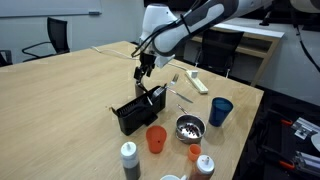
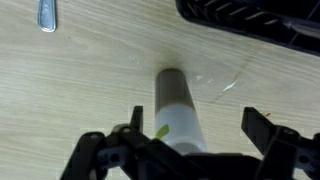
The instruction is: Move the sauce bottle on the right side of the table backwards
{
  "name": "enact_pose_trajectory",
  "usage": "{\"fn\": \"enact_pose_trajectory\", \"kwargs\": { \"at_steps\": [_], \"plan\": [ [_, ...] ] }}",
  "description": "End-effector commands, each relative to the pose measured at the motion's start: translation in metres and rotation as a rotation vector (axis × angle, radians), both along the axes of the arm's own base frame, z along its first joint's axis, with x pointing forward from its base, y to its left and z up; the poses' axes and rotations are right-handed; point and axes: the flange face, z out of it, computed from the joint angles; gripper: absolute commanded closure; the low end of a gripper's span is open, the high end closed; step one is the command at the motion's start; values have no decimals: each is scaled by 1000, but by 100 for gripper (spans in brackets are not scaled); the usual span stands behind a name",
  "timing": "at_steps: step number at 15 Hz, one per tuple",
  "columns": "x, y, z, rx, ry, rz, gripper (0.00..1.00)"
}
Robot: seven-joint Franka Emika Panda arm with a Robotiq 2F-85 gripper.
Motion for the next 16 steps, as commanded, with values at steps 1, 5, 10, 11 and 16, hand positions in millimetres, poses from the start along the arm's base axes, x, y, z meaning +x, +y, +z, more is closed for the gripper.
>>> {"fn": "enact_pose_trajectory", "kwargs": {
  "at_steps": [1, 5, 10, 11, 16],
  "plan": [
    [-18, -12, 42, -10, -10, -45, 0],
    [-47, -22, 114, 33, -52, -83, 0],
    [-126, -43, 176, 64, 47, -151, 0],
    [-88, -32, 172, 40, -24, -133, 0],
    [-125, -41, 176, 43, 45, -150, 0]
  ]
}}
